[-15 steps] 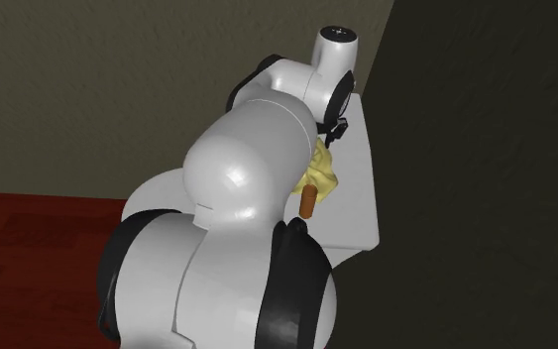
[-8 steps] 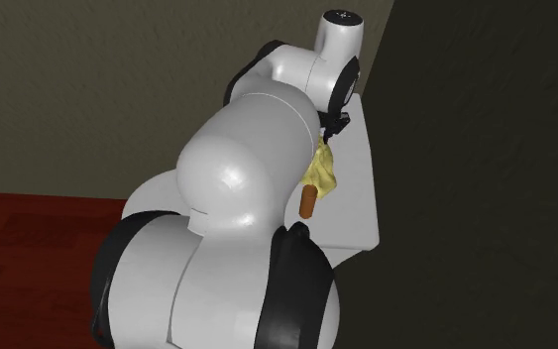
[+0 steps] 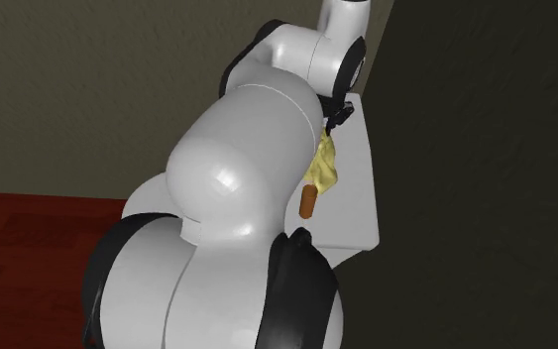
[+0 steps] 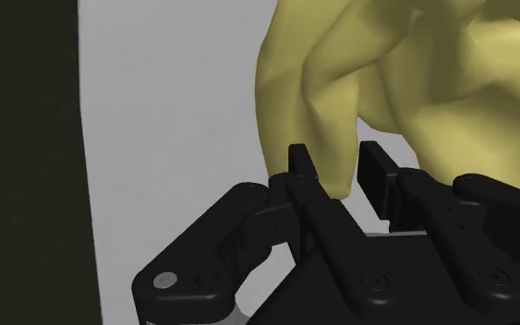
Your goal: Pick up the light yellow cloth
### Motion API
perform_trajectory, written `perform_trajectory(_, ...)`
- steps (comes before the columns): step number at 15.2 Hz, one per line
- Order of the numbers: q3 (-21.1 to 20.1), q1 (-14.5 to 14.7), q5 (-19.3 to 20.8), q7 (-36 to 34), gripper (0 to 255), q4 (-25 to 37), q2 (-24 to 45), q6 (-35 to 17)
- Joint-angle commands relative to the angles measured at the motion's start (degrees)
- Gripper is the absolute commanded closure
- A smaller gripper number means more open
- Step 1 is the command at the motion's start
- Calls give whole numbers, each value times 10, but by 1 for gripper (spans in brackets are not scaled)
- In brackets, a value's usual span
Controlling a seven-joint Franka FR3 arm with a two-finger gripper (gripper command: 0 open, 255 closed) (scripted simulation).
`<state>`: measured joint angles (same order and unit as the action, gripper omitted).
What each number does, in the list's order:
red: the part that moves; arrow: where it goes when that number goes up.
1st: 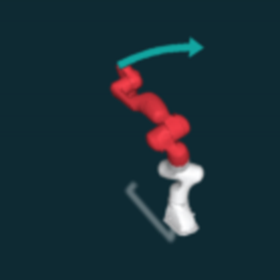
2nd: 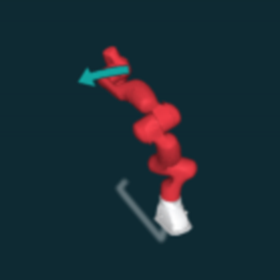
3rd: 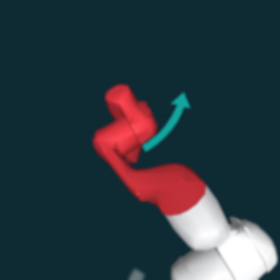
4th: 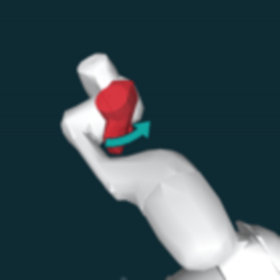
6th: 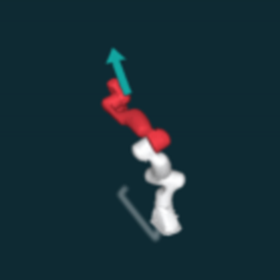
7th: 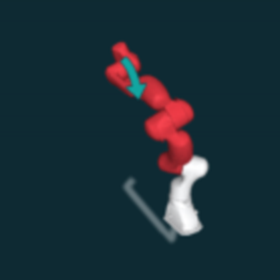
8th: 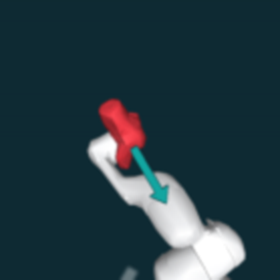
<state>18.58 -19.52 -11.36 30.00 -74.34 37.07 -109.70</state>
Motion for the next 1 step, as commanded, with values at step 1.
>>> perform_trajectory(1, 0, 0, 0, -1, 255, 4, -1, 5)
